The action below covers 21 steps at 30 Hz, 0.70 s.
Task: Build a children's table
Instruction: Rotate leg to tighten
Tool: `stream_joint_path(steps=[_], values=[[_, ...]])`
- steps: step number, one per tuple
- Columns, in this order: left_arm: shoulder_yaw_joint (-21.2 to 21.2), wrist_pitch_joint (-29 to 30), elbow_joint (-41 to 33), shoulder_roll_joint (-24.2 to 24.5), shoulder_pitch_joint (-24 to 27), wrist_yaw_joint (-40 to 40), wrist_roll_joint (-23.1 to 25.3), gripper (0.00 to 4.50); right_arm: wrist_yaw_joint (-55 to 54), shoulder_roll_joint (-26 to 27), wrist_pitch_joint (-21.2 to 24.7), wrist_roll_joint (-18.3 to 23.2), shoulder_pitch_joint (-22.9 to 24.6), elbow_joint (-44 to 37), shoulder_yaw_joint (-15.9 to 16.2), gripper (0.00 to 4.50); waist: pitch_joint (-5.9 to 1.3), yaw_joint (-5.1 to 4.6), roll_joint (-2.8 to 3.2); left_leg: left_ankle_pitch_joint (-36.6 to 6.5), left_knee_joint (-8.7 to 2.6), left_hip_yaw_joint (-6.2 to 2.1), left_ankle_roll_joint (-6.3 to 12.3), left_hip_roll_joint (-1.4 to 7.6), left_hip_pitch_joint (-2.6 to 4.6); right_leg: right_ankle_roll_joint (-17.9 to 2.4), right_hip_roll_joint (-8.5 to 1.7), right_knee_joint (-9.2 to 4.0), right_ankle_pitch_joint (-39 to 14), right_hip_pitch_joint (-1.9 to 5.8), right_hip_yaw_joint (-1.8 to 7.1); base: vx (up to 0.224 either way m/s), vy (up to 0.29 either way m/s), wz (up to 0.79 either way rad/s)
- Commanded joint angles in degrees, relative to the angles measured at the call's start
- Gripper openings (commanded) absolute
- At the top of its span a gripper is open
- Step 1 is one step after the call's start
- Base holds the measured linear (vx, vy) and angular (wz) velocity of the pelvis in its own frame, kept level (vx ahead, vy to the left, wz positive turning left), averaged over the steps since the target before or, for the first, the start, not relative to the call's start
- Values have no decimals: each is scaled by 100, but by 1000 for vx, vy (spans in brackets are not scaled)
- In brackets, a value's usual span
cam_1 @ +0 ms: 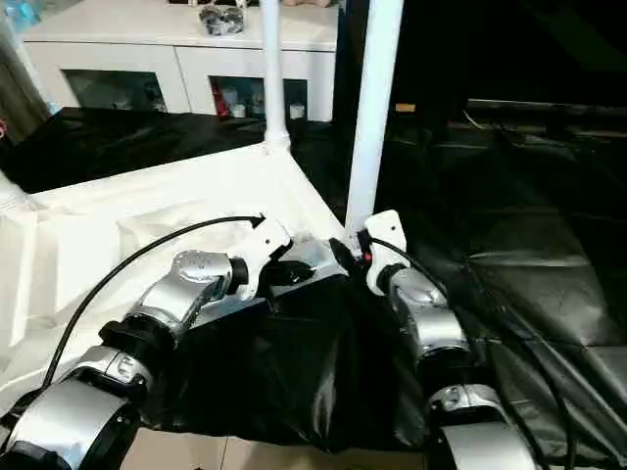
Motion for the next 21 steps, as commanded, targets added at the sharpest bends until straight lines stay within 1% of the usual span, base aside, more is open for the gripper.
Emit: stream_joint_path(steps=[1, 2, 4, 5, 6, 7, 8, 9, 10, 11, 12, 13, 14, 15, 16, 17, 18, 19, 20, 21], values=[[-126, -231, -244, -260, -83, -226, -100, 0, 403, 339, 176, -69, 109, 192, 342, 363, -286, 13, -30, -1675, -434, -106, 229, 129, -5, -1098, -287, -460, -2005, 227, 182, 0, 0, 0], [-141, -288, -262, -230, -61, -304, -112, 0, 511, 296, 198, -54, 125, 153, 361, 377, -291, 13, -38, -1608, -431, -97, 261, 131, -7, -1160, -282, -441, -1812, 232, 187, 0, 0, 0], [-153, -339, -250, -198, -53, -363, -133, 0, 646, 231, 190, -89, 133, 143, 395, 385, -296, 13, -32, -1517, -419, -91, 315, 128, -17, -1234, -288, -420, -1624, 249, 192, 0, 0, 0], [-171, -372, -279, -157, -30, -468, -156, 0, 656, 146, 112, -148, 141, 148, 435, 391, -303, 22, -28, -1453, -410, -83, 338, 133, -4, -1277, -291, -411, -1510, 245, 195, 0, 0, 0], [-175, -378, -285, -150, -26, -488, -160, 0, 654, 130, 96, -159, 142, 150, 442, 404, -306, 24, -29, -1426, -405, -80, 348, 135, -7, -1306, -292, -402, -1444, 249, 198, 0, 0, 0], [-204, -405, -387, -50, 35, -764, -225, 0, 890, -53, 31, -142, 186, 98, 479, 404, -314, 30, -27, -1334, -394, -76, 365, 135, -8, -1365, -290, -380, -1279, 254, 199, 0, 0, 0], [-204, -405, -387, -50, 35, -764, -225, 0, 890, -53, 31, -142, 186, 98, 479, 404, -323, 35, -33, -1243, -382, -71, 431, 132, -23, -1419, -290, -356, -1097, 279, 199, 0, 0, 0], [-212, -399, -425, -3, 58, -870, -247, 0, 1078, -142, 1, -121, 229, 25, 508, 404, -329, 39, -25, -1183, -376, -68, 458, 135, -21, -1455, -293, -345, -992, 276, 202, 0, 0, 0], [-217, -398, -449, 36, 75, -961, -259, 0, 1233, -210, -32, -112, 265, -29, 521, 404, -343, 44, -13, -1069, -362, -66, 499, 141, -23, -1517, -288, -315, -749, 291, 199, 0, 0, 0], [-238, -417, -490, 117, 105, -1161, -284, 0, 1579, -335, -41, -51, 351, -176, 554, 404, -355, 63, -12, -939, -345, -56, 582, 139, -16, -1600, -275, -282, -459, 298, 196, 0, 0, 0], [-250, -431, -516, 176, 123, -1289, -294, 0, 1856, -433, -44, -3, 427, -302, 590, 404, -360, 85, -17, -868, -337, -56, 637, 144, -19, -1624, -266, -268, -312, 319, 191, 0, 0, 0], [-266, -451, -552, 260, 147, -1480, -315, 0, 2266, -576, -25, 75, 541, -494, 648, 404, -358, 111, -18, -736, -320, -42, 760, 156, -38, -1688, -261, -233, -65, 318, 188, 0, 0, 0], [-276, -447, -575, 307, 160, -1591, -327, 0, 2502, -648, 12, 123, 607, -605, 681, 404, -354, 139, -13, -717, -316, -34, 814, 164, -34, -1732, -262, -223, -13, 310, 184, 0, 0, 0], [-287, -453, -593, 347, 170, -1676, -335, 0, 2686, -711, 34, 159, 667, -702, 720, 404, -349, 147, -18, -751, -316, -32, 827, 163, -36, -1727, -261, -230, -66, 314, 180, 0, 0, 0], [-293, -456, -604, 372, 176, -1729, -340, 0, 2800, -751, 47, 182, 704, -762, 745, 404, -342, 181, -12, -856, -324, -30, 814, 174, -17, -1706, -274, -256, -256, 304, 182, 0, 0, 0], [-306, -458, -644, 435, 197, -1885, -366, 0, 3093, -856, 102, 235, 795, -908, 811, 404, -328, 188, -10, -979, -340, -31, 734, 182, -19, -1679, -283, -274, -495, 296, 185, 0, 0, 0], [-306, -458, -644, 435, 197, -1885, -366, 0, 3093, -856, 102, 235, 795, -908, 811, 404, -319, 195, -17, -1053, -349, -33, 689, 182, -12, -1641, -277, -292, -634, 297, 184, 0, 0, 0], [-320, -446, -686, 502, 217, -2035, -389, 0, 3393, -975, 142, 284, 894, -1065, 893, 404, -307, 196, -14, -1183, -363, -34, 605, 185, -1, -1588, -282, -316, -879, 282, 188, 0, 0, 0], [-344, -433, -758, 601, 251, -2246, -430, 0, 3748, -1141, 235, 333, 997, -1239, 996, 404, -298, 201, -14, -1284, -379, -42, 538, 187, 6, -1522, -283, -336, -1112, 286, 189, 0, 0, 0], [-351, -425, -779, 627, 261, -2301, -445, 0, 3837, -1185, 259, 348, 1023, -1284, 1021, 404, -293, 213, -21, -1323, -387, -49, 516, 195, 11, -1488, -282, -347, -1193, 295, 190, 0, 0, 0]])
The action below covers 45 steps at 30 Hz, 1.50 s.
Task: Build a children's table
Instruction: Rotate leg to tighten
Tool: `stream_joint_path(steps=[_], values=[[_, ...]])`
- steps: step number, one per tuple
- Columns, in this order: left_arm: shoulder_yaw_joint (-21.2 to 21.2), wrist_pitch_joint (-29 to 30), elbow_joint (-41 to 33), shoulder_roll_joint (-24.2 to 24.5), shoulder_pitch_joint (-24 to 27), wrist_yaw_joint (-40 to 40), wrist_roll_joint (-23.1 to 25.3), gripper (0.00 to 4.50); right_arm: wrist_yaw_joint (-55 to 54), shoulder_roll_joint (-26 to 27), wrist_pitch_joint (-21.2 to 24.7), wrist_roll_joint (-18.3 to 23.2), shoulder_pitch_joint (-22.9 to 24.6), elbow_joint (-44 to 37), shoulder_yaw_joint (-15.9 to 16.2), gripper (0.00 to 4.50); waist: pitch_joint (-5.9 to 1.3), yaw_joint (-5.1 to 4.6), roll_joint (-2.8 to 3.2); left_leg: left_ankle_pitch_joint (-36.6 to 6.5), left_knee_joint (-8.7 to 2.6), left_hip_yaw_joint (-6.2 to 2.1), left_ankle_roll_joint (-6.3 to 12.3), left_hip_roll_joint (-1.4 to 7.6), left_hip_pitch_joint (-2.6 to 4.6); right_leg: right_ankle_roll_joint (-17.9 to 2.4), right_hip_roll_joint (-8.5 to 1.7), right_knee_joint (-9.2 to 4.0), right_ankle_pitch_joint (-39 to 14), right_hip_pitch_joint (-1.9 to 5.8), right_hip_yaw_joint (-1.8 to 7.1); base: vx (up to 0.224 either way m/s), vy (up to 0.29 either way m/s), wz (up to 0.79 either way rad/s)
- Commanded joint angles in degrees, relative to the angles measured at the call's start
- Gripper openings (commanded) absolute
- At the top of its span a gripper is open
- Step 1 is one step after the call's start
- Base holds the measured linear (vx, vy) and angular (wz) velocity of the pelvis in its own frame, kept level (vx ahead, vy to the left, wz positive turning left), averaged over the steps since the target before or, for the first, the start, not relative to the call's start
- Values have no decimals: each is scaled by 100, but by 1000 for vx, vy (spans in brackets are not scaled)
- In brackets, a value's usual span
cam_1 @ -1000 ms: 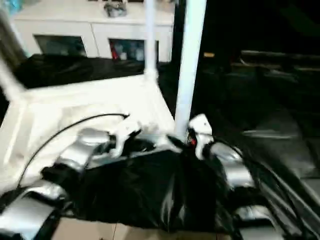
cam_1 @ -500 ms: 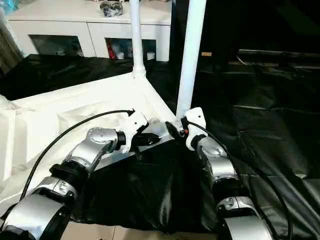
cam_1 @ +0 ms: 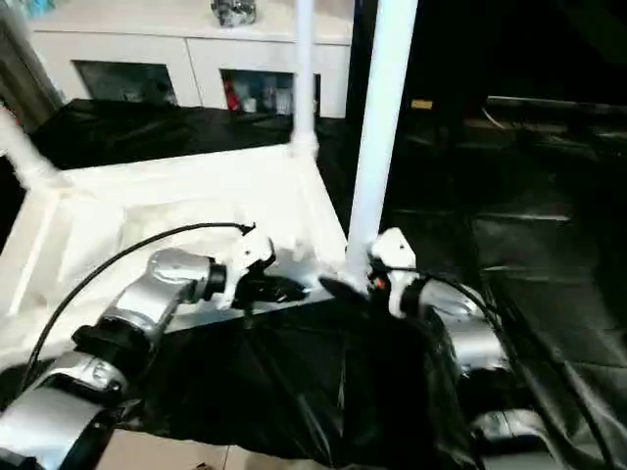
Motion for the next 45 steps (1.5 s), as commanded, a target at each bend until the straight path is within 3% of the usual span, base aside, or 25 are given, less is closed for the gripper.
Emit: stream_joint_path(steps=[1, 9, 19, 21, 22, 25, 27, 29, 35, 38, 40, 45], values=[[-142, -75, -370, 47, 5, -529, -253, 0, 883, -162, 364, 31, 309, -206, 550, 380, -287, 31, -41, -1364, -387, -57, 491, 183, 35, -1427, -282, -366, -1272, 303, 204, 0, 0, 0], [-161, 8, -538, 293, 111, -1002, -326, 0, 1447, -508, 633, 17, 386, -547, 720, 328, -316, 52, -42, -1144, -369, -57, 489, 176, 21, -1490, -291, -320, -996, 301, 205, 0, 0, 0], [-189, 105, -666, 302, 179, -1008, -377, 0, 1496, -479, 830, 87, 415, -664, 748, 271, -316, 84, -42, -1052, -363, -57, 473, 177, 20, -1467, -292, -316, -1000, 298, 203, 0, 0, 0], [-146, 96, -597, 205, 146, -776, -336, 0, 1218, -330, 736, 119, 413, -493, 589, 269, -316, 88, -46, -1079, -364, -58, 463, 177, 26, -1464, -293, -321, -1025, 295, 202, 0, 0, 0], [-110, 112, -516, 130, 102, -560, -290, 0, 997, -229, 639, 128, 395, -367, 482, 269, -312, 92, 5, -1125, -367, -61, 421, 180, 28, -1458, -300, -325, -1085, 283, 206, 0, 0, 0], [-67, 132, -338, -39, 8, -114, -183, 0, 154, 32, 349, -6, 249, 58, 236, 267, -287, 46, -19, -1468, -407, -79, 205, 149, 56, -1311, -302, -403, -1668, 276, 192, 0, 0, 0], [-42, 171, -191, -240, -80, 316, -97, 0, -695, 283, 249, -133, 57, 461, 54, 267, -277, 5, -1, -1587, -418, -88, 143, 144, 65, -1218, -298, -428, -1870, 263, 197, 0, 0, 0], [-29, 195, -128, -354, -124, 553, -55, 0, -1049, 402, 253, -196, -22, 592, 16, 267, -282, -69, -10, -1637, -417, -97, 109, 126, 60, -1142, -288, -450, -1999, 259, 193, 0, 0, 0], [55, 336, 192, -826, -340, 1600, 88, 0, -2294, 1023, 470, -341, -366, 1018, -108, 267, -288, -113, -3, -1537, -403, -87, 180, 109, 48, -1166, -276, -454, -1848, 244, 194, 0, 0, 0], [52, 261, 338, -1045, -434, 2095, 217, 0, -3094, 1544, 272, -370, -711, 1443, -240, 267, -295, -153, -3, -1572, -413, -104, 116, 100, 38, -1138, -282, -455, -1969, 245, 181, 0, 0, 0], [27, 192, 290, -1051, -394, 1997, 215, 0, -3131, 1659, 190, -233, -805, 1519, -345, 337, -295, -164, 2, -1612, -417, -107, 152, 106, 29, -1124, -288, -459, -1938, 254, 184, 0, 0, 0], [-5, 15, 187, -917, -296, 1653, 154, 0, -2719, 1540, 196, -117, -769, 1388, -415, 382, -310, -162, -2, -1503, -409, -95, 281, 118, 20, -1253, -280, -413, -1482, 270, 193, 0, 0, 0]])
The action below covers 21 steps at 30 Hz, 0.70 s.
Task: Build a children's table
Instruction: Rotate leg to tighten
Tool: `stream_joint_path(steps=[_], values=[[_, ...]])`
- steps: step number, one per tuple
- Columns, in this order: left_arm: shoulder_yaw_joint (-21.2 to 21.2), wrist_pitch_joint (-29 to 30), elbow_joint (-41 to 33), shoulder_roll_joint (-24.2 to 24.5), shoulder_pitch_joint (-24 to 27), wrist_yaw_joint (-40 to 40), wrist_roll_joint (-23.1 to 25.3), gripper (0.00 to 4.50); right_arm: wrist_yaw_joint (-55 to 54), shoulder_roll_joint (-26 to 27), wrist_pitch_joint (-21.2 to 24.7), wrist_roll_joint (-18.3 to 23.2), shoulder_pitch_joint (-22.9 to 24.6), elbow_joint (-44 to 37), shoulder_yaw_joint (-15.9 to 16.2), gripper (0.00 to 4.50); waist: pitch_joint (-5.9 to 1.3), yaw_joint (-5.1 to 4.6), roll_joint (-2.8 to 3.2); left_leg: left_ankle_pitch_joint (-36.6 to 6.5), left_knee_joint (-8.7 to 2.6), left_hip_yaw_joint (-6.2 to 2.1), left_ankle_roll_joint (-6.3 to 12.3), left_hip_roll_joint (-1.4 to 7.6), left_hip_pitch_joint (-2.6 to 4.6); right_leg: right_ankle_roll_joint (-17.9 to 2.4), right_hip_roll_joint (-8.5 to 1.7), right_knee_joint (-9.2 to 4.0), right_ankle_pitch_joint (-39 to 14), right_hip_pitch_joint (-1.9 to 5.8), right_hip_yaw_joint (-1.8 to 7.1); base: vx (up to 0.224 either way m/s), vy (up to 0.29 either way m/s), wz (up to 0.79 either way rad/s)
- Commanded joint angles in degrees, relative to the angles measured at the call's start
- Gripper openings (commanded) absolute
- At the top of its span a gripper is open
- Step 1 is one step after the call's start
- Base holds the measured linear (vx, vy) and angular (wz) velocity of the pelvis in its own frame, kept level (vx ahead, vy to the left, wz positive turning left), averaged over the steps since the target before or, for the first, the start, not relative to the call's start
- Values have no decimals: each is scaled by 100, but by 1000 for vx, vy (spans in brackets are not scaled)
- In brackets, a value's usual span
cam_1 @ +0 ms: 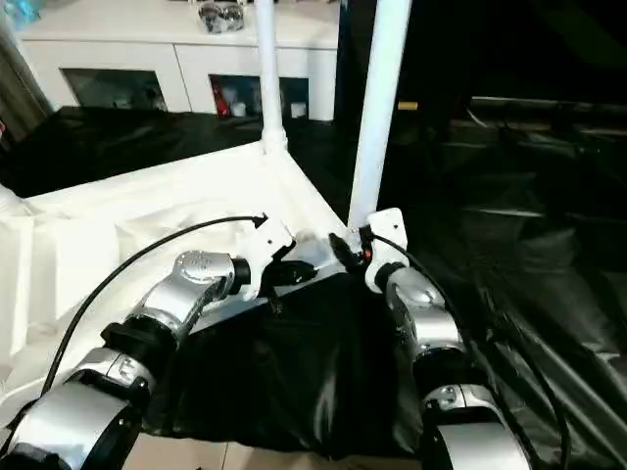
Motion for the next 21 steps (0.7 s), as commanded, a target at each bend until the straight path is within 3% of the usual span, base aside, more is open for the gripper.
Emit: stream_joint_path(steps=[1, 3, 7, 10, 12, 14, 19, 21], values=[[-182, -289, -215, -190, -35, -309, -118, 0, 599, 215, 122, -34, 90, 107, 378, 382, -307, 11, -13, -1459, -411, -92, 318, 125, -17, -1273, -280, -395, -1400, 273, 180, 0, 0, 0], [-180, -311, -213, -175, -31, -334, -123, 0, 650, 189, 103, -50, 99, 98, 383, 405, -307, 11, -11, -1397, -404, -86, 350, 130, -14, -1315, -286, -385, -1299, 269, 184, 0, 0, 0], [-201, -425, -396, 94, 82, -967, -275, 0, 1492, -363, -165, -180, 402, -239, 640, 405, -327, 49, -16, -1158, -371, -73, 483, 141, -21, -1444, -283, -340, -868, 298, 180, 0, 0, 0], [-240, -492, -514, 258, 163, -1387, -358, 0, 2188, -644, -138, 8, 574, -515, 687, 405, -341, 95, -18, -949, -341, -52, 652, 152, -33, -1587, -272, -280, -462, 319, 174, 0, 0, 0], [-260, -491, -609, 349, 218, -1657, -426, 0, 2659, -802, -71, 143, 697, -741, 735, 405, -331, 122, -13, -936, -335, -42, 729, 162, -31, -1629, -270, -283, -464, 308, 172, 0, 0, 0], [-274, -459, -712, 441, 271, -1928, -501, 0, 3170, -973, 26, 255, 847, -1004, 825, 405, -315, 178, -10, -1055, -352, -42, 697, 182, -14, -1592, -280, -302, -708, 297, 177, 0, 0, 0], [-345, -363, -904, 677, 374, -2454, -599, 0, 3832, -1341, 102, 279, 1065, -1327, 1067, 405, -309, 196, -12, -1145, -370, -54, 564, 189, -11, -1513, -283, -317, -970, 290, 183, 0, 0, 0], [-366, -335, -950, 765, 415, -2611, -623, 0, 4124, -1487, 186, 297, 1134, -1452, 1126, 380, -309, 192, -5, -1167, -370, -50, 549, 184, -8, -1520, -280, -318, -983, 282, 185, 0, 0, 0]])
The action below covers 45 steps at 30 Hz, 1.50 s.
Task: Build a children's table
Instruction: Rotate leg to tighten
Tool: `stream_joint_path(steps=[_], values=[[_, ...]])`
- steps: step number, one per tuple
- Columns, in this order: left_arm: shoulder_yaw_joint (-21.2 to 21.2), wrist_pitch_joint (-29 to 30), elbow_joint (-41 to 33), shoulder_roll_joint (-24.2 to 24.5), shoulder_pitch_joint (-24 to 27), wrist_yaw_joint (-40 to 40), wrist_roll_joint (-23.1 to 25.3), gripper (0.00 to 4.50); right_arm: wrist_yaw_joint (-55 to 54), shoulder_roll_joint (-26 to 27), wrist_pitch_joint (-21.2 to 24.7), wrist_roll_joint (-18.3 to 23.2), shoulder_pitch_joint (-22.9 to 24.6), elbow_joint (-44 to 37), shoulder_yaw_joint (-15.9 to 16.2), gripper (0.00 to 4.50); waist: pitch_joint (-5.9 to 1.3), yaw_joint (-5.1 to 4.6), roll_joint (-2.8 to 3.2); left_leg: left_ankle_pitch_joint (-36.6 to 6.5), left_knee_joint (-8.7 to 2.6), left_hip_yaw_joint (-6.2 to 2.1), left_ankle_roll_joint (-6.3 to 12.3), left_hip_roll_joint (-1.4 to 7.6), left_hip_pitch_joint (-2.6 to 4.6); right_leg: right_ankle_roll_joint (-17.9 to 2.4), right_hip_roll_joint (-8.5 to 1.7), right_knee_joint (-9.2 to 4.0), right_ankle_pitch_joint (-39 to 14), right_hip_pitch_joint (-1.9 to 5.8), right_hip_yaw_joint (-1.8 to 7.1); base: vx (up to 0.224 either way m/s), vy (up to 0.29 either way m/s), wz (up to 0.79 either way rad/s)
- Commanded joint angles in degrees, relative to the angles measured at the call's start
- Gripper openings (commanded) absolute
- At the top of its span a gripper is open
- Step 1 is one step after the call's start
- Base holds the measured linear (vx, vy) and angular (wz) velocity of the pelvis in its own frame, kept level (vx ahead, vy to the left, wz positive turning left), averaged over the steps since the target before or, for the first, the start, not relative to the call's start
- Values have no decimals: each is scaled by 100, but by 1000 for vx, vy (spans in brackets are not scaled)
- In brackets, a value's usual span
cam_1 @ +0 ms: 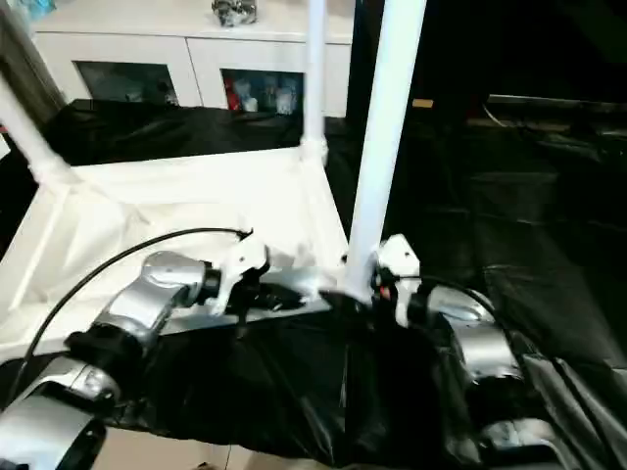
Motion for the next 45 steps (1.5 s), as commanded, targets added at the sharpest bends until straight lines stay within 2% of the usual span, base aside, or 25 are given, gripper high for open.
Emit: stream_joint_path(steps=[1, 7, 14, 18, 21, 24, 25, 26, 27, 28, 31, 32, 36, 37, 38, 42, 43, 45], values=[[-113, -15, -321, -54, -2, -380, -214, 0, 427, -90, 259, -53, 179, -63, 323, 380, -324, 25, -35, -1178, -366, -57, 552, 171, 20, -1531, -276, -318, -973, 315, 194, 0, 0, 0], [-145, 131, -482, 82, 92, -675, -276, 0, 812, -298, 407, -87, 230, -224, 456, 326, -330, 73, -49, -1037, -356, -56, 572, 179, 19, -1543, -290, -305, -884, 313, 201, 0, 0, 0], [-162, 261, -618, 125, 131, -798, -338, 0, 842, -279, 389, -88, 264, -256, 532, 269, -336, 103, -58, -981, -355, -58, 539, 178, 23, -1501, -287, -300, -943, 308, 197, 0, 0, 0], [-121, 263, -621, 23, 124, -596, -316, 0, 688, -110, 481, -55, 310, -281, 506, 265, -340, 100, -54, -930, -344, -53, 568, 168, 18, -1514, -282, -291, -846, 305, 197, 0, 0, 0], [-75, 239, -465, -153, 30, -146, -211, 0, 13, 191, 419, -141, 221, -34, 340, 264, -323, 83, -49, -1052, -362, -59, 466, 167, 19, -1461, -283, -317, -1074, 297, 191, 0, 0, 0], [-51, 400, -129, -457, -214, 820, 84, 0, -1479, 588, 290, -540, -121, 645, 168, 264, -268, -14, -41, -1550, -414, -81, 191, 136, 65, -1231, -291, -423, -1962, 264, 184, 0, 0, 0], [-51, 400, -129, -457, -214, 820, 84, 0, -1479, 588, 290, -540, -121, 645, 168, 263, -281, -66, -45, -1634, -417, -99, 88, 124, 85, -1138, -297, -445, -2193, 260, 184, 0, 0, 0], [7, 508, 3, -642, -322, 1271, 153, 0, -2085, 806, 345, -597, -283, 924, 51, 263, -275, -91, -48, -1672, -418, -109, 82, 117, 78, -1064, -295, -469, -2320, 267, 182, 0, 0, 0], [40, 549, 73, -746, -379, 1508, 181, 0, -2374, 936, 370, -605, -364, 1044, -12, 263, -268, -109, -10, -1693, -416, -102, 65, 114, 78, -1065, -294, -470, -2346, 243, 188, 0, 0, 0], [79, 578, 164, -870, -448, 1795, 209, 0, -2759, 1139, 441, -589, -479, 1190, -114, 263, -266, -138, -20, -1786, -414, -106, 46, 100, 101, -1032, -286, -503, -2480, 225, 173, 0, 0, 0], [166, 572, 370, -1105, -580, 2313, 258, 0, -3410, 1521, 462, -569, -694, 1453, -256, 263, -267, -159, -31, -1830, -417, -119, 125, 87, 73, -938, -282, -533, -2580, 235, 162, 0, 0, 0], [183, 558, 412, -1146, -606, 2406, 271, 0, -3549, 1591, 420, -586, -740, 1514, -275, 263, -275, -170, -13, -1805, -413, -113, 132, 88, 80, -947, -279, -535, -2497, 215, 169, 0, 0, 0], [188, 431, 412, -1198, -601, 2366, 266, 0, -3544, 1864, 112, -465, -837, 1616, -335, 263, -290, -167, -34, -1778, -417, -114, 188, 96, 55, -1020, -284, -505, -2267, 234, 169, 0, 0, 0], [180, 396, 402, -1202, -591, 2330, 266, 0, -3494, 1919, 64, -430, -856, 1648, -363, 319, -296, -164, -32, -1719, -418, -113, 230, 98, 38, -1056, -285, -488, -2128, 251, 175, 0, 0, 0], [152, 362, 324, -1158, -528, 2152, 236, 0, -3287, 1944, 114, -330, -840, 1591, -404, 333, -294, -163, -42, -1670, -421, -112, 259, 105, 32, -1102, -283, -475, -2010, 253, 178, 0, 0, 0], [91, 271, 250, -1075, -454, 1910, 201, 0, -3079, 1880, 146, -242, -817, 1515, -449, 353, -306, -168, -30, -1572, -417, -107, 319, 114, 19, -1210, -287, -435, -1728, 278, 181, 0, 0, 0], [74, 212, 236, -1040, -435, 1814, 181, 0, -3032, 1803, 81, -281, -809, 1499, -429, 378, -309, -176, -31, -1512, -414, -108, 337, 113, 6, -1242, -290, -422, -1630, 288, 186, 0, 0, 0], [44, 123, 171, -938, -386, 1543, 118, 0, -2949, 1567, -148, -452, -794, 1511, -372, 382, -321, -178, -27, -1453, -405, -106, 350, 115, -3, -1272, -295, -408, -1523, 300, 183, 0, 0, 0]])
